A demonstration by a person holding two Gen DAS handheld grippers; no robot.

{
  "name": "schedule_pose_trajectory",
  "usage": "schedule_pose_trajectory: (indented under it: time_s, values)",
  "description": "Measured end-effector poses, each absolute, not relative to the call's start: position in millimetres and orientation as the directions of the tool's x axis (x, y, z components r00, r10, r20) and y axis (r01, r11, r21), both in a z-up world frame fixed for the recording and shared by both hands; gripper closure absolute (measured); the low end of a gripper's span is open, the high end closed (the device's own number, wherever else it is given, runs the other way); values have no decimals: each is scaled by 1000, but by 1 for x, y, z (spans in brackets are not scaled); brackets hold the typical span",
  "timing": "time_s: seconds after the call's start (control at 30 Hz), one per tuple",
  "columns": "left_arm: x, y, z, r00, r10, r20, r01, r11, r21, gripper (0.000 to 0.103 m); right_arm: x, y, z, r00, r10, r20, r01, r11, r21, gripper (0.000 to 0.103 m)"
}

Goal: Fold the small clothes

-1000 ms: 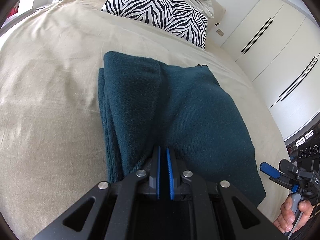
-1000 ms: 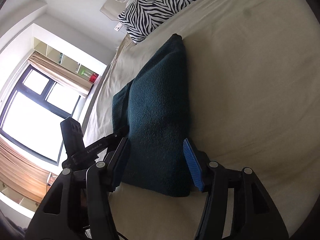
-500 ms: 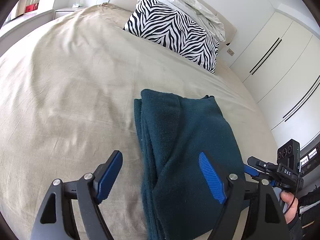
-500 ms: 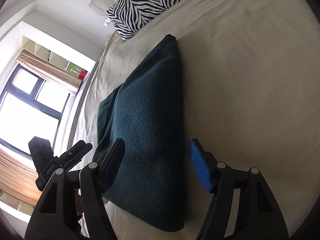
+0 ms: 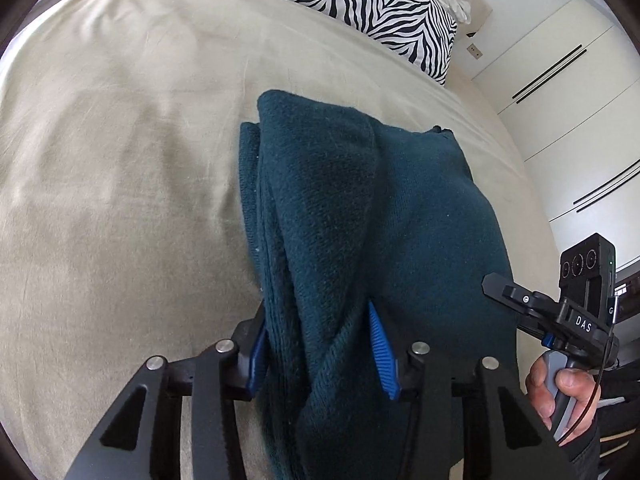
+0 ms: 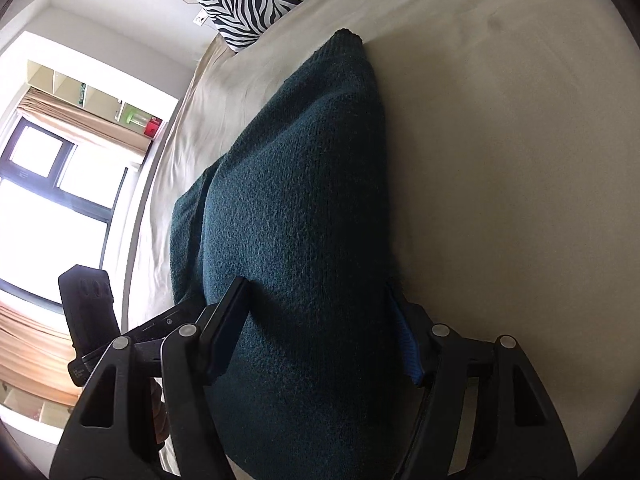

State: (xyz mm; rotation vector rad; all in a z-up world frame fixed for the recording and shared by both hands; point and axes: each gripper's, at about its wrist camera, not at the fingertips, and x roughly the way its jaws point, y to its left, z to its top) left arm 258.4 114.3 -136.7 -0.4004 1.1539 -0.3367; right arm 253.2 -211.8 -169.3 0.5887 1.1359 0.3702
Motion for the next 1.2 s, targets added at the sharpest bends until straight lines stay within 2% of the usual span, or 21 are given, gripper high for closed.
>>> schedule_pose_trajectory:
  time_s: [0.1,0.17,0.23,0.33,0.53,0.63,0.73,0.77,0.8,0.83,0.87,0.9,0.97,1.13,1.2]
  values:
    - [263,118,-137,363,-483,-797,30,861,-508,73,255,-208,-169,398,533,-747,16,810,586,53]
    - [259,116,-131,373,-469,-800,50,872,-487,76,250,-203,-161,424,512,-747,-10,828,561,63]
    - [255,117,-119,390,-456,-800,69,881,-469,77,244,-193,-147,455,474,-754,-50,859,510,65]
    - [249,127,-93,425,-474,-771,89,870,-485,77,239,-183,-124,497,470,-730,-87,864,496,67]
    - [238,166,-42,485,-437,-758,114,890,-441,77,238,-157,-86,520,566,-639,-147,797,587,68]
    - [235,184,-48,486,-394,-780,104,912,-396,76,244,-139,-87,496,611,-617,-144,759,635,68]
    - [237,202,-85,454,-371,-810,47,918,-394,75,252,-119,-111,450,636,-627,-116,738,665,66]
    - [239,206,-103,435,-353,-828,23,924,-382,73,255,-114,-126,427,646,-633,-94,728,679,65]
    - [239,210,-122,418,-355,-837,2,921,-389,65,259,-109,-145,392,651,-650,-66,724,686,64]
    - [236,216,-132,437,-388,-812,-3,902,-432,64,260,-107,-166,371,623,-689,-18,746,665,56]
    - [232,221,-134,462,-406,-788,2,889,-457,64,259,-108,-180,381,616,-689,2,745,667,55]
    - [229,221,-133,472,-408,-781,10,889,-458,63,254,-111,-184,421,638,-645,-22,717,696,55]
    - [228,216,-129,480,-386,-788,26,904,-427,61,249,-112,-182,437,652,-620,-50,705,707,55]
    - [214,210,-114,521,-314,-794,11,932,-361,50,242,-120,-162,458,614,-643,-28,733,680,53]
    - [196,207,-102,563,-258,-786,11,952,-305,35,233,-126,-149,492,589,-641,-40,751,659,54]
